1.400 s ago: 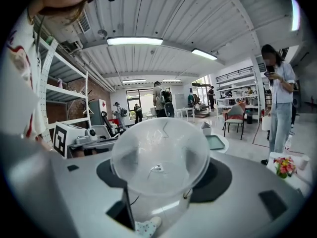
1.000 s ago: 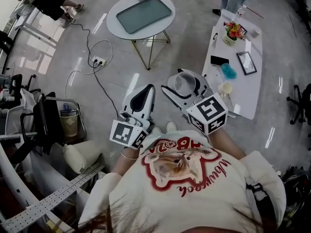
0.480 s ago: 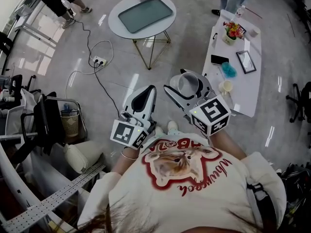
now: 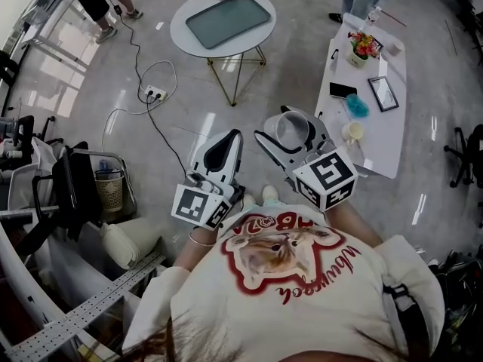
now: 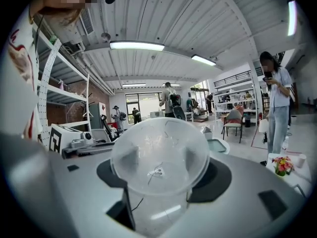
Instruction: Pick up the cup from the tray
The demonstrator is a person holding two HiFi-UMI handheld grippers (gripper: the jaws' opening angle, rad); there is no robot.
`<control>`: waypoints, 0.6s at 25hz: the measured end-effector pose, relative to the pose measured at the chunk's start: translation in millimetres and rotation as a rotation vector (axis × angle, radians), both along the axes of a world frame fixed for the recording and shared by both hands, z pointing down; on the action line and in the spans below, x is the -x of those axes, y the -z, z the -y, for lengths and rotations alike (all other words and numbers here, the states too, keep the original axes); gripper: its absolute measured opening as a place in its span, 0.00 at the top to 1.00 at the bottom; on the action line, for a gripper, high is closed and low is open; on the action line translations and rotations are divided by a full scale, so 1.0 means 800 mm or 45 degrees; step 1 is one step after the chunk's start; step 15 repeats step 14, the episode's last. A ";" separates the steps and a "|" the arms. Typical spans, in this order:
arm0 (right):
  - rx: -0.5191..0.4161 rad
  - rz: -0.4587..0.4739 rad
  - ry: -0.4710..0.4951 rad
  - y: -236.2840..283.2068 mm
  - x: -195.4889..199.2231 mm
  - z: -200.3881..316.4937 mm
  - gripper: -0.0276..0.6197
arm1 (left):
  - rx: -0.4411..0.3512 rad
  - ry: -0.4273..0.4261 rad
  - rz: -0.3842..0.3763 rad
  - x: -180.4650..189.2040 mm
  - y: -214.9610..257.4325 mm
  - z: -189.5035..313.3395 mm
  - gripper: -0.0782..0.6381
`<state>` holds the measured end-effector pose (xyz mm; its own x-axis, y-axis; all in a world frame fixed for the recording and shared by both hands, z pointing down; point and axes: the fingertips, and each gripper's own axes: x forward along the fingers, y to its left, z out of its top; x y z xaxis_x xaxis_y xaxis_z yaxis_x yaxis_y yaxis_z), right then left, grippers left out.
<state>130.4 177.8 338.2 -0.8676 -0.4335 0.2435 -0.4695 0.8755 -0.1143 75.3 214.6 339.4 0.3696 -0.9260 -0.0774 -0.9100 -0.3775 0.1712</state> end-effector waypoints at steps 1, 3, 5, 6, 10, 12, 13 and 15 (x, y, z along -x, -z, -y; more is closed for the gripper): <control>0.000 -0.003 -0.003 0.000 0.001 -0.001 0.47 | 0.000 0.001 -0.002 0.002 0.000 -0.001 0.87; 0.001 -0.004 -0.005 -0.001 0.004 -0.003 0.47 | 0.000 0.002 -0.001 0.005 -0.001 -0.004 0.87; -0.002 0.000 -0.008 0.001 0.008 -0.005 0.46 | -0.001 0.004 0.001 0.009 -0.002 -0.006 0.87; -0.003 0.004 -0.011 0.001 0.009 -0.006 0.47 | -0.001 0.005 0.001 0.011 -0.002 -0.008 0.87; -0.002 0.010 -0.016 0.002 0.012 -0.012 0.46 | 0.000 0.002 0.001 0.013 -0.003 -0.014 0.87; -0.002 0.007 -0.010 0.001 0.014 -0.014 0.47 | -0.002 0.001 0.001 0.014 -0.003 -0.016 0.87; -0.002 0.006 -0.008 0.001 0.016 -0.015 0.46 | -0.002 0.001 0.001 0.014 -0.003 -0.017 0.87; -0.001 0.006 -0.006 0.000 0.017 -0.017 0.46 | -0.001 0.000 0.001 0.015 -0.003 -0.017 0.87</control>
